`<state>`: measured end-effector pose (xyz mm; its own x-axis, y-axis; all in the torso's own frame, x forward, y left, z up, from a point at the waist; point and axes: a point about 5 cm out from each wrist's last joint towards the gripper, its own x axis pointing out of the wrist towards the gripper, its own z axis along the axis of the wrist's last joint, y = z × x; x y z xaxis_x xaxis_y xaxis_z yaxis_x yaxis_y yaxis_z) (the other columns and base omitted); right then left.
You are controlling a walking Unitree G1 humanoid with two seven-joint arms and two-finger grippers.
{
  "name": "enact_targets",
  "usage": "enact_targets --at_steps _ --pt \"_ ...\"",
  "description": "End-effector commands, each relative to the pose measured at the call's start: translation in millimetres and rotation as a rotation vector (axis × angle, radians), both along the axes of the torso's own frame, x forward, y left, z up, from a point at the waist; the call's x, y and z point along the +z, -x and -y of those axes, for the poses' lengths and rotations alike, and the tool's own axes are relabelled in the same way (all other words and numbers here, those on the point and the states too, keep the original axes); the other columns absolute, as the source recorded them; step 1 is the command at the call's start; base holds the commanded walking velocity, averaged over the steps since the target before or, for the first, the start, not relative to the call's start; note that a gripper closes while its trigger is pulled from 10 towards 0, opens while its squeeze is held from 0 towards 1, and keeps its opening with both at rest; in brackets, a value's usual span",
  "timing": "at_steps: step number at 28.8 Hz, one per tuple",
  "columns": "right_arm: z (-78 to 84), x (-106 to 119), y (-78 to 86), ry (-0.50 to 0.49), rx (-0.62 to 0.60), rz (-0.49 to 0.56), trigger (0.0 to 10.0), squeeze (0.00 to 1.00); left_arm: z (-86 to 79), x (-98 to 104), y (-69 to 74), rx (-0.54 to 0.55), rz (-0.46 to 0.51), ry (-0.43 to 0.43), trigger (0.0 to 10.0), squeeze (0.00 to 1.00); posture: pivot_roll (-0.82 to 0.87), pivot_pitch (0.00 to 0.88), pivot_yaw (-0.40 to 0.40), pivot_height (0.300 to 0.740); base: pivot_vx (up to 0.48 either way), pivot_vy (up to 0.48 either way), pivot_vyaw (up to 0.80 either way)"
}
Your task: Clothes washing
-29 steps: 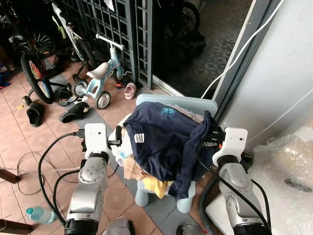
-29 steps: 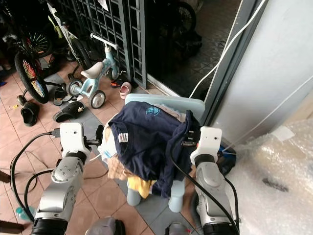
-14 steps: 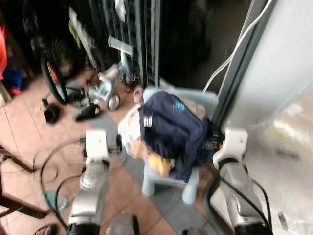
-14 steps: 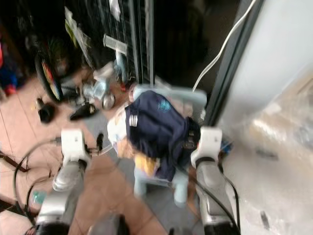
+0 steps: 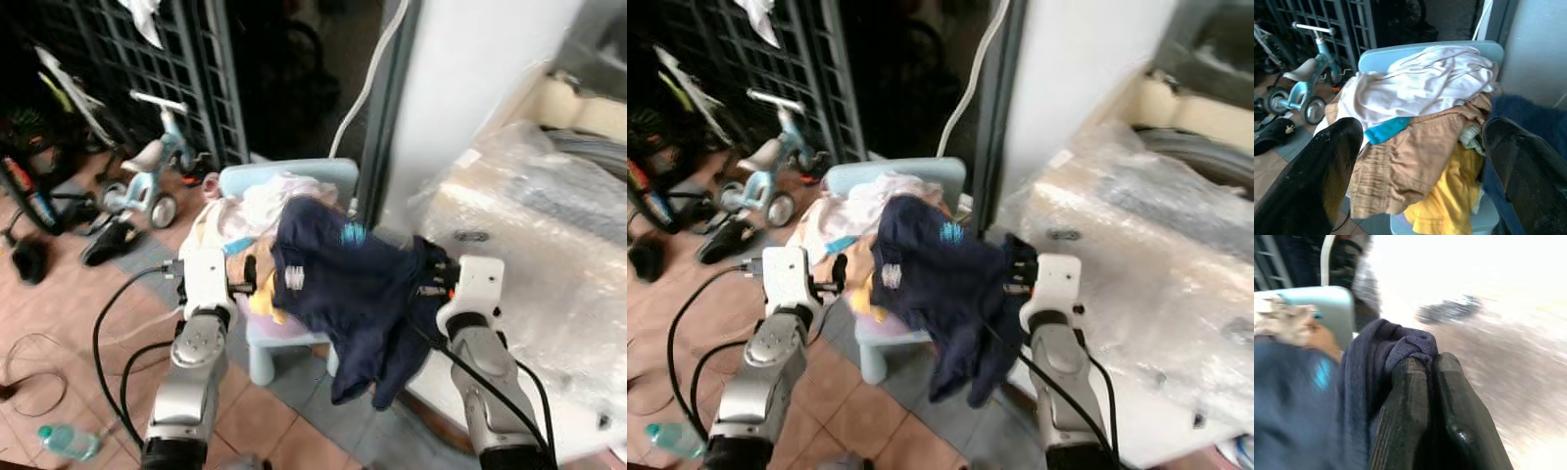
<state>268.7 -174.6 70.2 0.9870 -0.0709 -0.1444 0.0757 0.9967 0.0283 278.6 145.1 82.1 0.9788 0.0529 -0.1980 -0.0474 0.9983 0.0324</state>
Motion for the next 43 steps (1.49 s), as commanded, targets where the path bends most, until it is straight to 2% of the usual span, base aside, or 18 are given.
enact_targets --at_steps 1,7,12,17,31,37,43 --pt "-4.8 6.5 -4.6 0.003 0.013 0.031 10.0 0.00 -3.3 0.1 0.1 0.021 -0.008 -0.015 10.0 0.00 -0.03 0.018 0.035 0.740 0.000 0.000 -0.80" --pt "-4.4 6.6 -5.5 0.022 0.023 0.035 10.0 0.00 -4.5 -4.4 3.7 0.041 -0.023 -0.002 10.0 0.00 -0.04 0.010 0.032 0.740 0.000 0.000 -0.80" --pt "-2.7 4.7 -5.1 0.024 -0.005 0.041 10.0 0.00 -5.7 -3.8 0.5 0.023 -0.018 -0.011 10.0 0.00 -0.04 0.000 0.039 0.740 0.000 0.000 -0.80" --pt "-2.2 -0.3 -3.4 0.014 -0.013 0.028 10.0 0.00 -3.8 -13.1 1.8 0.016 -0.049 0.011 10.0 0.00 -0.06 0.000 0.047 0.740 0.000 0.000 -0.80" --pt "-3.8 1.7 -6.6 0.013 -0.008 0.049 10.0 0.00 -0.2 -13.5 -4.1 0.003 -0.045 0.018 10.0 0.00 -0.07 0.000 0.055 0.740 0.000 0.284 -0.80" --pt "-3.4 2.0 -8.0 0.012 -0.009 0.053 10.0 0.00 1.5 -12.1 -5.7 -0.016 -0.030 0.015 10.0 0.00 -0.07 0.000 0.057 0.740 0.000 0.000 -0.58" --pt "-3.4 2.3 -8.6 0.014 -0.010 0.056 10.0 0.00 6.9 -8.8 -6.0 -0.067 -0.001 0.033 10.0 0.00 -0.07 0.000 0.056 0.740 0.000 -0.042 0.00"
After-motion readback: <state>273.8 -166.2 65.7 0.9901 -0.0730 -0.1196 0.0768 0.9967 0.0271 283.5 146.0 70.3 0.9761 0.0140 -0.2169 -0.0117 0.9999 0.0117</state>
